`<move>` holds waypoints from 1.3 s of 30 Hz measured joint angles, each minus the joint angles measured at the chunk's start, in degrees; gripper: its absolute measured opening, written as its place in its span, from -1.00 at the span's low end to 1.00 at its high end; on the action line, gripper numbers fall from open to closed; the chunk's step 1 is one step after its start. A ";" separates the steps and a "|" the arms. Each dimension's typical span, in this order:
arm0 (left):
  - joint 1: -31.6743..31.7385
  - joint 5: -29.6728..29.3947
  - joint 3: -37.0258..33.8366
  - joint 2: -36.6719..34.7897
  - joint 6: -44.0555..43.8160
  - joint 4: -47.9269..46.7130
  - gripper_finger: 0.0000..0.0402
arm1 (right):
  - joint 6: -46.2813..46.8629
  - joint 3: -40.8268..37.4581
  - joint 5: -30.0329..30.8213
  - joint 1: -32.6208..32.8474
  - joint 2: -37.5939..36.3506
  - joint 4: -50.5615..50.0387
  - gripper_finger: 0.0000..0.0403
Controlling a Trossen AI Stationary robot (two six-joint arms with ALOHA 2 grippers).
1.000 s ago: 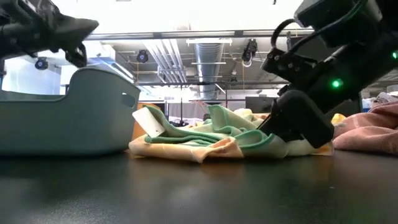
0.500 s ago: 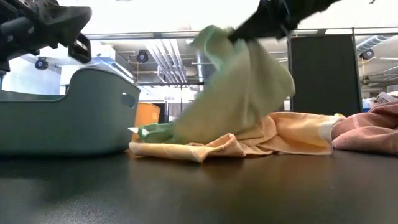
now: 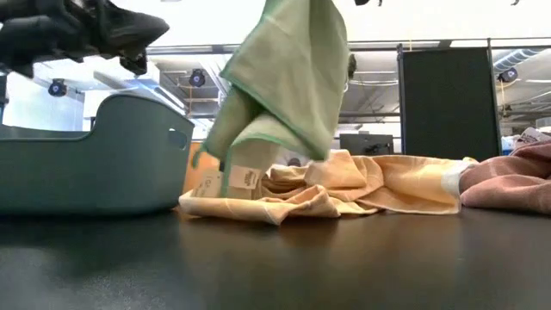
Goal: Sort microfiber towel by color & place in baskets
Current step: Put the bottom light green microfiber towel into the blue bin
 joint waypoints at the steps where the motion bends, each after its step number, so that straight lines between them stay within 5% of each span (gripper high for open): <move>1: 0.00 -0.62 1.10 2.10 -0.21 0.06 -0.73 | -0.11 0.17 -2.35 -0.62 0.34 0.80 -0.91; 9: 0.00 -0.95 11.61 18.30 -4.64 0.13 -0.10 | -1.93 4.24 -11.23 -3.24 4.38 0.08 -0.91; 16: -0.11 9.78 20.91 32.39 -5.37 0.55 0.28 | -6.01 7.70 -13.52 -3.19 7.99 -3.47 -0.91; 25: -0.50 18.32 29.78 45.87 -7.76 5.13 0.33 | -4.88 8.95 -16.60 -3.18 8.28 -11.38 -0.91; 34: -0.25 15.48 32.48 52.39 -6.60 5.33 0.33 | -2.45 8.87 -15.92 -3.05 6.46 -20.22 -0.91; 39: -0.17 10.05 31.42 51.08 -5.43 -9.07 0.33 | 2.82 8.87 -15.53 -2.92 3.29 -30.52 -0.91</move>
